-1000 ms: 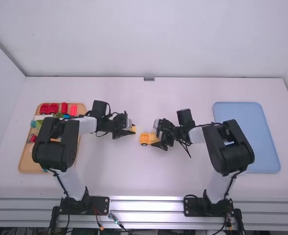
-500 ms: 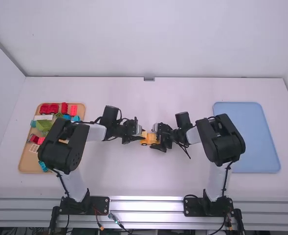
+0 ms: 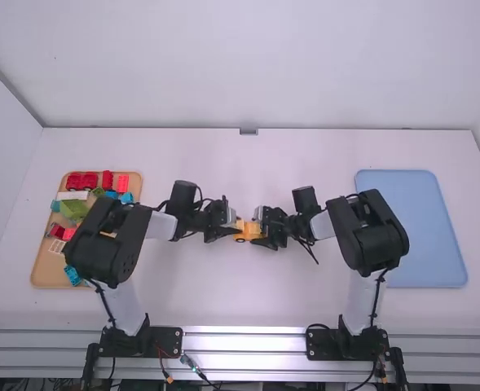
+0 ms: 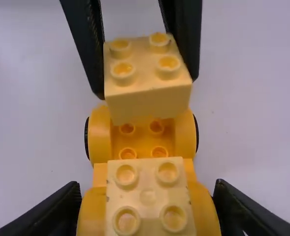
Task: Assemble lego blocks to make yellow taxi
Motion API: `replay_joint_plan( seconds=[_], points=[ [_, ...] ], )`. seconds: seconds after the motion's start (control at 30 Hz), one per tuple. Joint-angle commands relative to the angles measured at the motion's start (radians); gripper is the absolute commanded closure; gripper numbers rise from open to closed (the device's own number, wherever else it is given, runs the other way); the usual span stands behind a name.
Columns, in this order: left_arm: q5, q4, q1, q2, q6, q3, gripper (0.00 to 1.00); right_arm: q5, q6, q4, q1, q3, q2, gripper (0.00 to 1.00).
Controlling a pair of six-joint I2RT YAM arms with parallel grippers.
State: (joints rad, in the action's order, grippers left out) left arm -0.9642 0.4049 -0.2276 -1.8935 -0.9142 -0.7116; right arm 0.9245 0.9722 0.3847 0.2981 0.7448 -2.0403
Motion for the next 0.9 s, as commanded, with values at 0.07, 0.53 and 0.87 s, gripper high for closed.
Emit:
replay_joint_plan(
  seconds=[0.07, 0.53, 0.87],
  points=[
    [-0.016, -0.004, -0.028, -0.024, 0.002, -0.012, 0.78, 0.018, 0.002, -0.004, 0.004, -0.005, -0.014, 0.36],
    [0.103, -0.007, -0.077, -0.026, -0.033, -0.012, 0.86, 0.018, 0.066, -0.075, 0.004, -0.005, -0.014, 0.44],
    [0.083, -0.028, -0.077, -0.039, -0.036, -0.012, 0.85, 0.018, 0.072, -0.071, 0.003, -0.003, -0.014, 0.44]
  ],
)
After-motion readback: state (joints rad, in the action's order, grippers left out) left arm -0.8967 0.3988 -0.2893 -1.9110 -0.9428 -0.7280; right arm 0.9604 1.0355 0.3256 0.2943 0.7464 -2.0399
